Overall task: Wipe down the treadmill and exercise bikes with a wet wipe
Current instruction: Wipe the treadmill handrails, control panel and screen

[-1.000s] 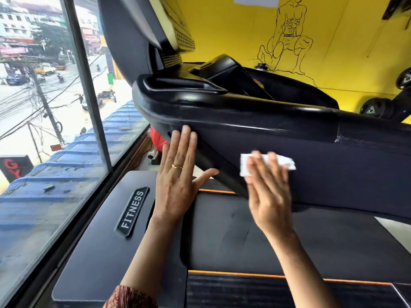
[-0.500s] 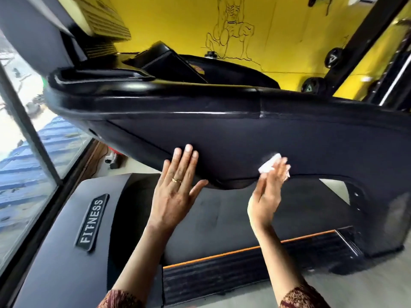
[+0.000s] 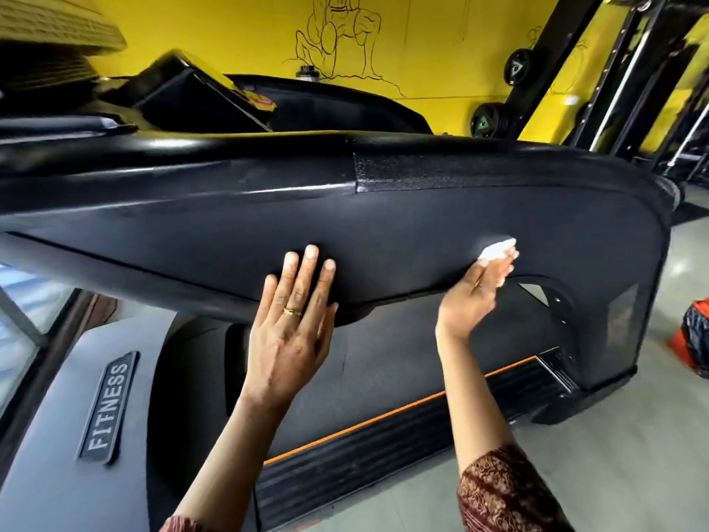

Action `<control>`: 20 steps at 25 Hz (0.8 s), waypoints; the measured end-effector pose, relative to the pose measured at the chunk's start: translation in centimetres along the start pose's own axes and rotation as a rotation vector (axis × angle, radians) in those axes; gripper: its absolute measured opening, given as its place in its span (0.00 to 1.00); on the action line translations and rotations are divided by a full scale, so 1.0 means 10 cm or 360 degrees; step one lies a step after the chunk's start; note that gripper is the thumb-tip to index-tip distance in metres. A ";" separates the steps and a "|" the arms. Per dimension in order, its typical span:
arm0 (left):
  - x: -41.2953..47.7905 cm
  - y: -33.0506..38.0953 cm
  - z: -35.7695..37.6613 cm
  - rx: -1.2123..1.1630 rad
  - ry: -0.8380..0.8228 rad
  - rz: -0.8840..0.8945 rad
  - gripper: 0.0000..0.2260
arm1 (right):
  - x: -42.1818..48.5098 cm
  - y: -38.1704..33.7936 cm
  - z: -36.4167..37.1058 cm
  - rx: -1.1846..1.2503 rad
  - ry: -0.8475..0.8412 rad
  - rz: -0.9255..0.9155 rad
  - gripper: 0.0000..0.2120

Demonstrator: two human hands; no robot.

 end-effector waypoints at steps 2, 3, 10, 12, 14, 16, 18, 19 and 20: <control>0.04 0.08 0.08 -0.0024 0.0019 0.0029 0.21 | -0.33 -0.11 -0.02 0.0040 0.0006 -0.0086 0.23; 0.06 0.10 0.12 -0.0025 0.0033 0.0047 0.21 | -0.64 -0.17 -0.07 0.0069 -0.0080 -0.0266 0.23; 0.10 0.11 0.16 0.0048 0.0101 0.0090 0.21 | -0.35 0.00 -0.07 -0.0026 -0.0131 -0.0451 0.25; 0.12 0.11 0.15 0.0051 0.0098 0.0091 0.21 | 0.08 0.03 -0.04 -0.0068 0.0058 -0.0064 0.25; 0.17 0.11 0.16 0.0034 0.0110 0.0104 0.21 | -0.09 -0.05 -0.03 -0.0021 -0.0010 -0.0079 0.24; 0.20 0.09 0.16 0.0031 0.0123 0.0119 0.20 | -0.67 -0.19 -0.08 0.0071 -0.0357 -0.0625 0.22; 0.24 0.05 0.13 0.0043 0.0145 0.0140 0.21 | -1.07 -0.27 -0.17 0.0043 -0.0756 -0.1305 0.22; 0.26 0.02 0.10 0.0057 0.0158 0.0146 0.21 | -0.98 -0.28 -0.12 0.0017 -0.0799 -0.1483 0.23; 0.27 -0.01 0.07 0.0072 0.0166 0.0141 0.21 | -0.78 -0.30 -0.06 0.0025 -0.0721 -0.1475 0.23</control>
Point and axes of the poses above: each hand's wrist, its own x-axis towards the middle knuckle, its own z-axis out of the palm, y = z × x, the point moved 2 cm from there along x, towards the middle knuckle, and after that the axes turned 13 degrees about y, right-handed, at the moved point
